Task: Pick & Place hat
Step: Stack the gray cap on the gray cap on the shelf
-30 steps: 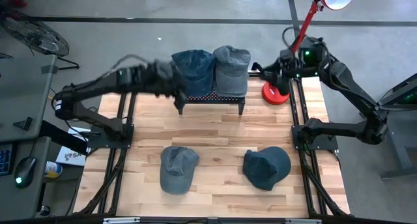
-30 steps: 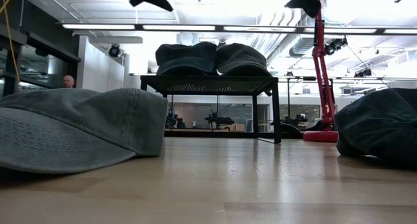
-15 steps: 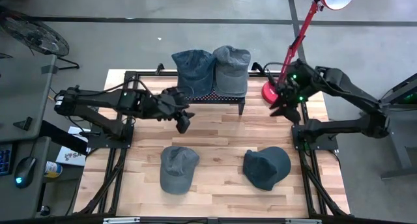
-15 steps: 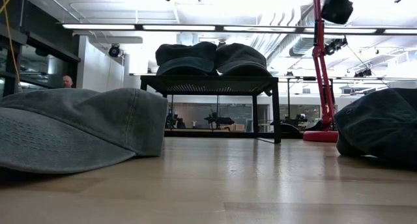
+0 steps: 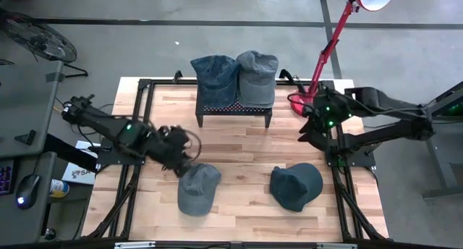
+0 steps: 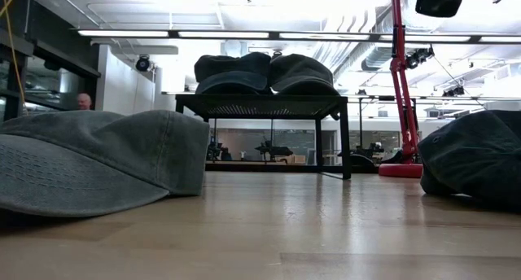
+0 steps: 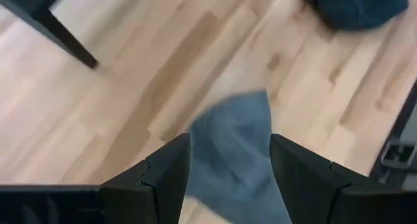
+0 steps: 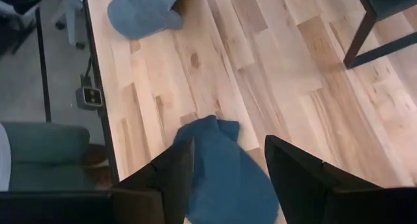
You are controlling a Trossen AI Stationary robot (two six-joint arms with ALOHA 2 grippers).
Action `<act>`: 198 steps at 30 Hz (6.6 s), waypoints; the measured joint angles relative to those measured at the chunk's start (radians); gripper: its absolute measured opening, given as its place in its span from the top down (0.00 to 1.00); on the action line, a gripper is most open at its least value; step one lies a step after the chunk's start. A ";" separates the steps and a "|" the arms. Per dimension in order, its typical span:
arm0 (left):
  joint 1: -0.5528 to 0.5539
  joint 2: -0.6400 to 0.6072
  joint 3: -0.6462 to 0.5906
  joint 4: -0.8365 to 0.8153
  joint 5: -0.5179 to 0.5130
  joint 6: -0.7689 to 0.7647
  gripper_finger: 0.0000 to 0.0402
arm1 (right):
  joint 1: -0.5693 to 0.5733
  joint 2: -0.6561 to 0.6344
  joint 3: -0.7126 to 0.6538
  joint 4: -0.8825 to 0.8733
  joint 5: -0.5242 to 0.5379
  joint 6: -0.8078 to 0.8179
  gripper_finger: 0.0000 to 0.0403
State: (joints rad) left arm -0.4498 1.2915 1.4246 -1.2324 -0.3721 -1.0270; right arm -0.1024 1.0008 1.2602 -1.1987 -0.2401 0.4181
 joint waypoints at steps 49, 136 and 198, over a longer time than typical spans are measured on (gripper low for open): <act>-0.306 0.019 -0.569 0.399 -0.141 -0.319 0.49 | 0.393 0.217 0.000 0.405 0.319 0.300 0.55; -0.132 0.108 -0.184 0.657 -0.499 -0.010 1.00 | 0.385 0.217 0.001 0.653 0.304 0.121 0.55; 0.084 0.104 -0.030 1.245 -0.622 1.159 0.81 | 0.058 0.092 0.001 0.879 0.175 -0.338 0.95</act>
State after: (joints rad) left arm -0.3655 1.3950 1.3949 0.0122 -0.9941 0.1321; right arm -0.0448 1.0929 1.2613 -0.3201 -0.0652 0.0800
